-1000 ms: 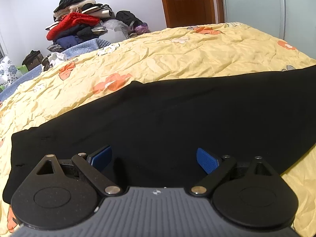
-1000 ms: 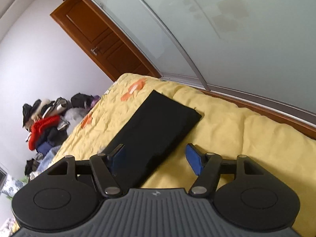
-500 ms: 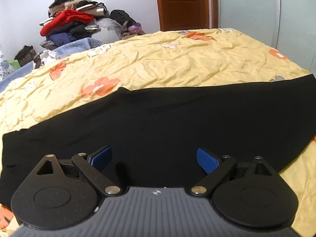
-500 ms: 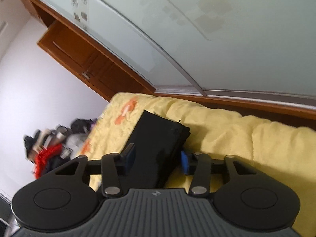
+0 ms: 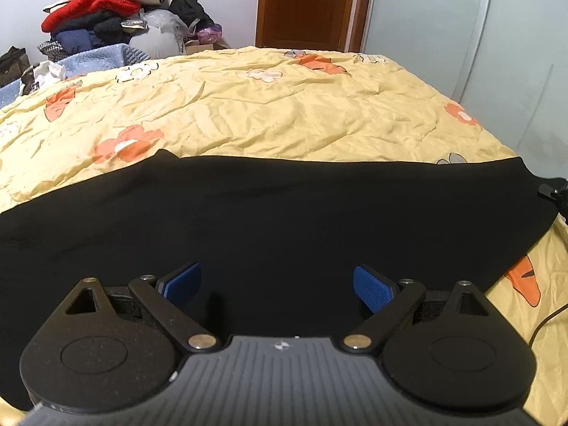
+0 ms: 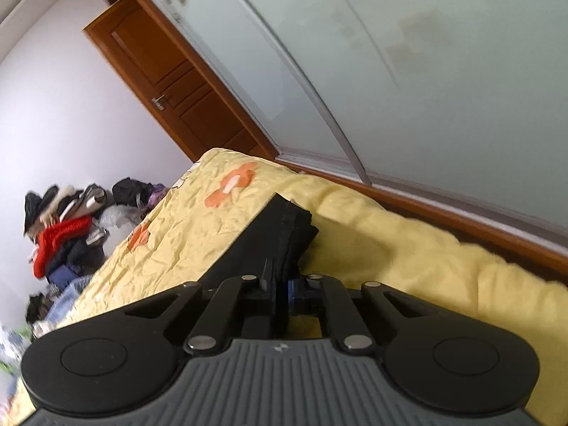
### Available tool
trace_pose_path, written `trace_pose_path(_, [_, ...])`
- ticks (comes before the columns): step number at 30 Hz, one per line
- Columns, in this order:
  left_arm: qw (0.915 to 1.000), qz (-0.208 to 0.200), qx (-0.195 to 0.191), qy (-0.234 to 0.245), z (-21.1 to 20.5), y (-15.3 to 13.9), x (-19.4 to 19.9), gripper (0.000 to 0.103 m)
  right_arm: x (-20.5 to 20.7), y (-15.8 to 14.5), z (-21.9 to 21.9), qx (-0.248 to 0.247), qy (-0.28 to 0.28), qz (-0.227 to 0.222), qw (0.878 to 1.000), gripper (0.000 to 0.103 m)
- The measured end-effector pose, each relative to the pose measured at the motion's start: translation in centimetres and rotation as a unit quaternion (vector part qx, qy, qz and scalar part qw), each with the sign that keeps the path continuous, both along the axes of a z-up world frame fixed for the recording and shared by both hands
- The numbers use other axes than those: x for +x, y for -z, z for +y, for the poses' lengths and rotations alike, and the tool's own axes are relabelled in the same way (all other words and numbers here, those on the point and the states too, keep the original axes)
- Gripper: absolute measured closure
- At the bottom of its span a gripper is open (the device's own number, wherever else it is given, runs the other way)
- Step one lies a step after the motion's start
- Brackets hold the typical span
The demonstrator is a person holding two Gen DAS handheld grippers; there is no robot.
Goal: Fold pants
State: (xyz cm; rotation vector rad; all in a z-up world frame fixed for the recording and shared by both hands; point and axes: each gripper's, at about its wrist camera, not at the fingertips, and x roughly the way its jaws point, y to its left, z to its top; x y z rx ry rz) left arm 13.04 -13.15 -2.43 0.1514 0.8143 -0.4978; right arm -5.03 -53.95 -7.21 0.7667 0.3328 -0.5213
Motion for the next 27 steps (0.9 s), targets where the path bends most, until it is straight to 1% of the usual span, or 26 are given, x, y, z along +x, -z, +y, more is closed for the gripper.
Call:
trace_pose_path(2, [0.9999,0.013,-0.011,-0.002,0.1,0.1,0.3,0.008,0.4,-0.8,0.8,-0.026,-0.014,0.005,1.0,0.098])
trace_pose_path(4, [0.999,0.035,-0.028,-0.006,0.2,0.1,0.8,0.008,0.9,-1.6,1.8,-0.05,-0.033,0.008,0.998,0.098])
trace_pose_path(7, [0.996,0.068,-0.058,-0.003,0.6,0.1,1.3,0.008,1.6,-2.6,3.2,-0.081,-0.056,0.013,0.995,0.098])
trace_pose_path(10, [0.9929,0.089,-0.078,-0.003,0.7,0.3,1.7,0.008,2.3,-3.5,5.0,-0.104,-0.085,0.012,0.991,0.098])
trace_pose_path(13, [0.989,0.11,-0.098,-0.012,1.1,0.7,2.1,0.008,3.4,-4.0,7.8,-0.128,-0.137,0.016,0.982,0.098])
trace_pose_path(16, [0.985,0.128,-0.113,-0.023,1.5,1.3,2.7,0.008,4.4,-4.5,10.9,-0.15,-0.188,0.016,0.971,0.098])
trace_pose_path(18, [0.985,0.127,-0.114,-0.026,1.6,1.3,2.7,0.008,5.0,-4.9,12.8,-0.16,-0.219,0.009,0.963,0.098])
trace_pose_path(20, [0.9872,0.115,-0.107,-0.027,1.5,1.3,2.5,0.008,5.6,-5.1,14.8,-0.173,-0.251,0.014,0.952,0.098])
trace_pose_path(22, [0.9899,0.101,-0.095,-0.028,1.5,1.3,2.2,0.008,6.6,-4.5,16.4,-0.175,-0.288,0.033,0.941,0.098])
trace_pose_path(24, [0.9923,0.086,-0.085,-0.028,1.5,1.2,1.8,0.008,7.3,-3.3,17.5,-0.178,-0.306,0.063,0.933,0.098])
trace_pose_path(26, [0.9948,0.066,-0.072,-0.026,1.4,1.0,1.3,0.008,7.7,-2.5,18.1,-0.175,-0.311,0.081,0.931,0.098])
trace_pose_path(27, [0.9955,0.06,-0.069,-0.022,1.4,0.9,1.2,0.008,7.6,-2.3,18.4,-0.175,-0.31,0.083,0.931,0.098])
